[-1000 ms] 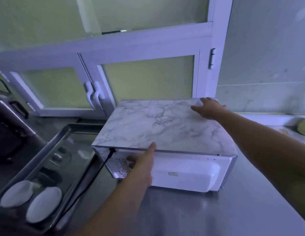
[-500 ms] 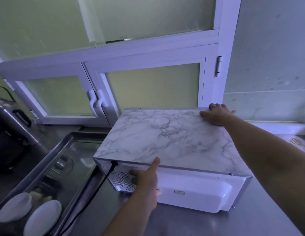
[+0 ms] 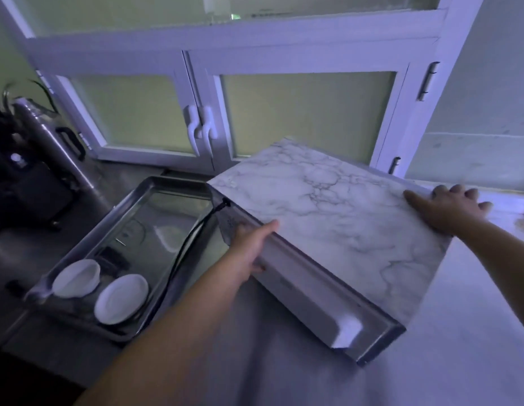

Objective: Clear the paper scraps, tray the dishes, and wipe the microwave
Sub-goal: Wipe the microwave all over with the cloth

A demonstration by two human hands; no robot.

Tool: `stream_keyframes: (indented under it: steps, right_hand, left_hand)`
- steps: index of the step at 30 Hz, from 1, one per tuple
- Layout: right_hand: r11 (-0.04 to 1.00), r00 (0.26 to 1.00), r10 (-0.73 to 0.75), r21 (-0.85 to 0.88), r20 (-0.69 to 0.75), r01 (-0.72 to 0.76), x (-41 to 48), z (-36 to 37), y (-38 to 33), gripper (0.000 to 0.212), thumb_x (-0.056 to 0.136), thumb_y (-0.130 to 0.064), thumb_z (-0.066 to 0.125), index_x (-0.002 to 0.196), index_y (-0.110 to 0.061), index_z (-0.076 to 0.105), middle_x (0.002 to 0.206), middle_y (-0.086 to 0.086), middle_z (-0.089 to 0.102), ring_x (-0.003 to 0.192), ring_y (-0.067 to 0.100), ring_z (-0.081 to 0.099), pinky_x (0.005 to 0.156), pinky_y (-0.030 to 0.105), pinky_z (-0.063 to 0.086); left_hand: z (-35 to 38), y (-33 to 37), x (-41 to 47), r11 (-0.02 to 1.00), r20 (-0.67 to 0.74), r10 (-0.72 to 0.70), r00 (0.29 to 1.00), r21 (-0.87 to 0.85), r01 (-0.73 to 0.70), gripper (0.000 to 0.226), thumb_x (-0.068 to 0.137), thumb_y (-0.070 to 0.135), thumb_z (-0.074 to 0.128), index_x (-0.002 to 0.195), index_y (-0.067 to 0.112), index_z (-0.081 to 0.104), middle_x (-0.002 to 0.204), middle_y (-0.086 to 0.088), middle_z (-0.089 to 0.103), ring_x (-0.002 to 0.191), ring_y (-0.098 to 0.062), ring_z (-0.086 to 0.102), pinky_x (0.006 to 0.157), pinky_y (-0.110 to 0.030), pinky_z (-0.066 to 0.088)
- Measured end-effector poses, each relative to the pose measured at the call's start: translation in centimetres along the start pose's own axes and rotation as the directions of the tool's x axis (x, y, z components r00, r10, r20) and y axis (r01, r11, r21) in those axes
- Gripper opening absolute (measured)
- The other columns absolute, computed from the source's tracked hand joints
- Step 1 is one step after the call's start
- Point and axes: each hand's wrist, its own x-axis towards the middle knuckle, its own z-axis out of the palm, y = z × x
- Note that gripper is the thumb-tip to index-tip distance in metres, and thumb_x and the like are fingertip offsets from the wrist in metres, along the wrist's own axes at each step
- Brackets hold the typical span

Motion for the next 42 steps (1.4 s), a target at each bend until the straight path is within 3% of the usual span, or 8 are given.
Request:
stream_keyframes:
  steps: [6, 14, 18, 21, 26, 30, 36, 42]
  right_hand:
    - [0.983, 0.990, 0.140, 0.124, -0.027, -0.135, -9.8, 1.3, -0.9, 0.092, 0.089, -0.075, 0.029, 0.140, 0.000, 0.043, 0.144, 0.025, 0.040, 0.134, 0.040, 0.039, 0.107, 0.049, 0.033]
    - [0.941, 0.960, 0.279, 0.203, -0.018, -0.270, -22.1, 0.7, -3.1, 0.079, 0.094, -0.068, 0.031, 0.138, -0.005, 0.045, 0.136, 0.019, 0.043, 0.132, 0.034, 0.039, 0.106, 0.047, 0.032]
    - [0.946, 0.964, 0.266, 0.190, 0.017, -0.264, -28.5, 0.2, -4.7, 0.064, 0.097, -0.056, 0.029, 0.139, -0.011, 0.044, 0.133, 0.017, 0.042, 0.130, 0.034, 0.037, 0.105, 0.047, 0.032]
    - [0.975, 0.979, 0.195, 0.099, 0.063, -0.201, -32.8, 0.6, -5.3, 0.057, 0.097, -0.043, 0.021, 0.140, -0.015, 0.044, 0.131, 0.019, 0.042, 0.123, 0.036, 0.038, 0.098, 0.048, 0.037]
    - [0.919, 0.960, 0.281, 0.291, -0.013, -0.265, -37.3, 2.1, -7.0, 0.054, 0.099, -0.051, 0.039, 0.124, -0.004, 0.047, 0.123, 0.024, 0.046, 0.115, 0.037, 0.044, 0.094, 0.048, 0.039]
    - [0.834, 0.946, 0.318, 0.457, 0.058, -0.308, -39.7, 2.7, -8.3, 0.062, 0.095, -0.055, 0.046, 0.134, -0.007, 0.049, 0.123, 0.017, 0.044, 0.116, 0.037, 0.045, 0.097, 0.044, 0.038]
    - [0.688, 0.941, 0.337, 0.674, 0.029, -0.267, -42.0, 2.8, -9.1, 0.058, 0.089, -0.045, 0.063, 0.139, -0.024, 0.041, 0.121, 0.008, 0.037, 0.113, 0.037, 0.049, 0.102, 0.053, 0.042]
    - [0.887, 0.931, 0.251, 0.448, -0.265, -0.112, -40.5, 3.1, -11.7, 0.038, 0.092, -0.040, 0.062, 0.129, -0.033, 0.061, 0.150, 0.004, 0.040, 0.133, 0.031, 0.038, 0.109, 0.046, 0.027]
  left_hand:
    - [-5.8, 1.4, 2.1, 0.993, 0.179, 0.027, 0.984, 0.104, -0.046, 0.061, 0.076, 0.045, 0.080, 0.129, 0.027, 0.055, 0.130, 0.000, 0.058, 0.108, -0.025, 0.059, 0.080, -0.067, 0.053]
    - [-8.8, 0.9, 2.9, 0.987, 0.183, 0.154, 0.971, 0.023, -0.161, 0.065, 0.082, 0.040, 0.078, 0.140, 0.031, 0.049, 0.128, 0.006, 0.053, 0.107, -0.019, 0.054, 0.084, -0.043, 0.050]
    - [-10.2, -0.6, 2.1, 0.974, 0.177, 0.227, 0.958, -0.054, -0.221, 0.024, 0.090, 0.039, 0.071, 0.102, 0.019, 0.064, 0.104, -0.004, 0.067, 0.100, -0.022, 0.060, 0.084, -0.034, 0.042]
    - [-12.1, -3.3, 0.1, 0.968, 0.249, 0.251, 0.936, -0.041, -0.248, 0.051, 0.091, 0.037, 0.067, 0.135, 0.014, 0.055, 0.129, -0.007, 0.064, 0.119, -0.028, 0.060, 0.108, -0.043, 0.043]
    - [-16.0, -9.9, -7.8, 0.908, 0.282, 0.419, 0.863, -0.130, -0.399, 0.055, 0.075, 0.041, 0.071, 0.128, 0.034, 0.058, 0.120, 0.017, 0.070, 0.111, 0.000, 0.065, 0.089, -0.019, 0.052]
    - [-17.8, -12.5, -9.6, 0.875, 0.199, 0.474, 0.858, -0.219, -0.433, 0.053, 0.085, 0.028, 0.062, 0.137, 0.022, 0.056, 0.131, 0.007, 0.065, 0.123, -0.009, 0.060, 0.103, -0.032, 0.046]
    - [-18.1, -11.5, -9.7, 0.869, 0.058, 0.455, 0.889, -0.248, -0.428, 0.034, 0.082, 0.035, 0.053, 0.110, 0.033, 0.072, 0.107, 0.014, 0.074, 0.103, -0.004, 0.068, 0.083, -0.025, 0.051]
    - [-16.9, -11.5, -9.6, 0.880, -0.149, 0.386, 0.910, -0.238, -0.412, 0.029, 0.087, 0.021, 0.052, 0.102, 0.031, 0.075, 0.101, 0.018, 0.075, 0.099, 0.001, 0.067, 0.084, -0.024, 0.052]
